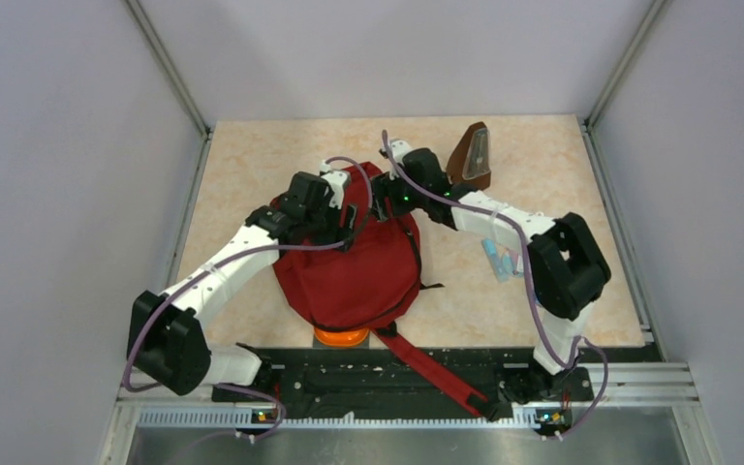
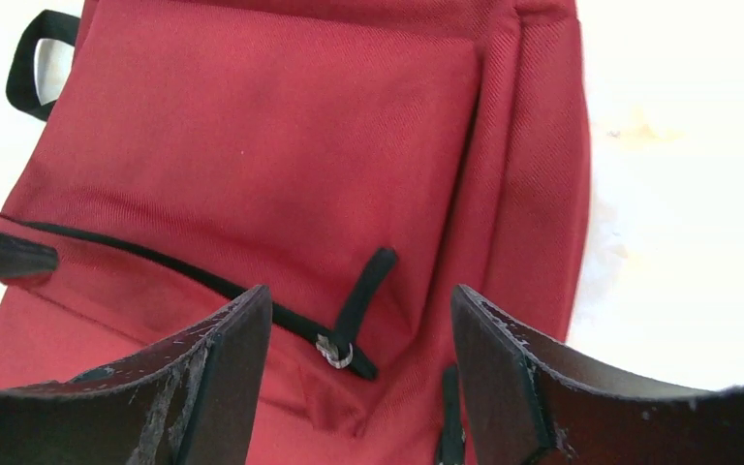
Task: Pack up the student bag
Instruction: Unzip the student bag at the center of the board.
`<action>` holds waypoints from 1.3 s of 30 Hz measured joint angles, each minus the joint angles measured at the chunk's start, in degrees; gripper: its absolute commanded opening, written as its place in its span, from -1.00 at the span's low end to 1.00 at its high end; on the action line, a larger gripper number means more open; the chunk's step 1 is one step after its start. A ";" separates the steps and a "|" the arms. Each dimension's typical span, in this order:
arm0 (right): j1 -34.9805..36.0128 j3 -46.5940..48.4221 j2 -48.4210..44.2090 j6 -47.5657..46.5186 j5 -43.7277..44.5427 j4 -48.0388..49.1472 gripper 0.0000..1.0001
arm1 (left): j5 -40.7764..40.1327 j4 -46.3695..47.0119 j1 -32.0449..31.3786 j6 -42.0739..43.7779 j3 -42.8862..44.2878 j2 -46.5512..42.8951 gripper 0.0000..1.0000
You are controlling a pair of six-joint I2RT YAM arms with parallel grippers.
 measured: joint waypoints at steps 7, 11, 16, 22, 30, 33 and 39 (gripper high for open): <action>1.07 5.53 6.51 -2.01 0.00 -2.21 0.29 | 4.07 0.48 0.00 2.67 0.00 4.81 0.31; 1.31 5.55 7.85 -3.56 -0.74 -4.04 0.28 | 5.86 0.59 0.00 2.84 -0.02 6.27 0.16; 2.64 5.53 7.91 -5.88 -0.50 -4.96 -0.17 | 7.72 0.87 -0.26 2.60 -0.52 6.36 0.02; 3.80 5.33 7.91 -6.10 2.32 -4.26 -0.36 | 8.61 -0.22 -1.25 2.21 -2.78 6.34 -0.23; 4.15 5.33 7.91 -4.87 6.27 -4.13 -0.07 | 8.66 -0.63 -1.44 1.99 -4.46 6.16 -0.31; 4.35 5.33 7.91 -5.01 7.39 -4.07 -0.26 | 7.72 -0.63 -1.44 1.97 -4.46 5.05 -0.22; 4.42 5.35 7.91 -5.55 8.22 -3.89 -0.85 | 1.40 -0.39 -1.29 1.49 -4.66 -1.66 0.21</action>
